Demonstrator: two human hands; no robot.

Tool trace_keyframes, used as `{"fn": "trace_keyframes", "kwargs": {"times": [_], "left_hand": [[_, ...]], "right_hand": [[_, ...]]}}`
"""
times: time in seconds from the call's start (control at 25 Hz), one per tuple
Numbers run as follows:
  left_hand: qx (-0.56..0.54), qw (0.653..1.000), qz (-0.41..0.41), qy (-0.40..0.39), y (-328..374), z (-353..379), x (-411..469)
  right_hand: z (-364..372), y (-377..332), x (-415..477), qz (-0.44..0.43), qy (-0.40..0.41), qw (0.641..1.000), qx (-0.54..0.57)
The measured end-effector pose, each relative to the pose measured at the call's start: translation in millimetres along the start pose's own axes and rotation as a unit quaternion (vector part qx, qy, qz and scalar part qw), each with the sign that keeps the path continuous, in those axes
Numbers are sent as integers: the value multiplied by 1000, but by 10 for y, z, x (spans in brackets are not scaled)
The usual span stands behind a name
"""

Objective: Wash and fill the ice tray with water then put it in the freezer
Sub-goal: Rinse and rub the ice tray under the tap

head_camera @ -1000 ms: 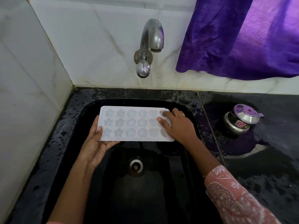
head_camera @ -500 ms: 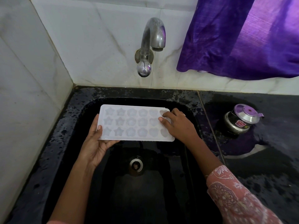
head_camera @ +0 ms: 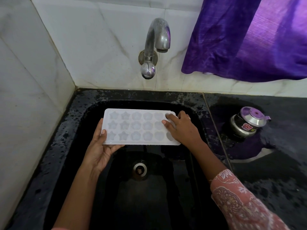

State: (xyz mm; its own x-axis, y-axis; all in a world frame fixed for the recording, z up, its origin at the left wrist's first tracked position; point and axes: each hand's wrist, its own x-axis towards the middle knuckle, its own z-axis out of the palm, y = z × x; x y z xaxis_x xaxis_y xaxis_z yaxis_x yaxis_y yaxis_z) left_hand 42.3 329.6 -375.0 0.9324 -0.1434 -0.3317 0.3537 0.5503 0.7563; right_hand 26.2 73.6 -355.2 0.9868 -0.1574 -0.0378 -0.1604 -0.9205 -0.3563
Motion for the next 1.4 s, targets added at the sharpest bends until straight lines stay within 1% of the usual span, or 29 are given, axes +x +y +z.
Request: {"fn": "trace_keyframes", "kwargs": {"times": [0.04, 0.08, 0.16, 0.2, 0.24, 0.44, 0.64, 0.8, 1.0, 1.2, 1.4], "left_hand": [[-3, 1000, -1, -1, -2, 2, 5], [-6, 1000, -2, -1, 0, 6, 7], [-10, 1000, -1, -1, 0, 20, 13], [-10, 1000, -1, -1, 2, 30, 17], [-9, 1000, -2, -2, 9, 38, 22], [4, 1000, -1, -1, 17, 61, 29], [6, 1000, 4, 2, 25, 37, 38], [6, 1000, 6, 3, 39, 22, 45], [7, 1000, 3, 0, -1, 26, 37], [-6, 1000, 5, -9, -11, 33, 21], [-15, 1000, 10, 2, -7, 34, 28]], "right_hand": [[-8, -8, -8, 5, 6, 1000, -4], [-7, -21, -21, 1, 36, 999, -18], [-13, -71, -56, -17, 126, 991, -45], [-40, -113, -67, -20, 146, 988, -50], [-67, -156, -76, -25, 139, 989, -52], [-99, -277, -12, -54, 56, 990, -115], [-80, -278, -1, -47, 23, 990, -132], [-77, -226, 0, -42, 19, 990, -135], [-34, -238, 5, -24, 65, 984, -165], [-6, -317, 14, -26, 52, 988, -146], [-27, -307, 13, -23, 45, 991, -127]]}}
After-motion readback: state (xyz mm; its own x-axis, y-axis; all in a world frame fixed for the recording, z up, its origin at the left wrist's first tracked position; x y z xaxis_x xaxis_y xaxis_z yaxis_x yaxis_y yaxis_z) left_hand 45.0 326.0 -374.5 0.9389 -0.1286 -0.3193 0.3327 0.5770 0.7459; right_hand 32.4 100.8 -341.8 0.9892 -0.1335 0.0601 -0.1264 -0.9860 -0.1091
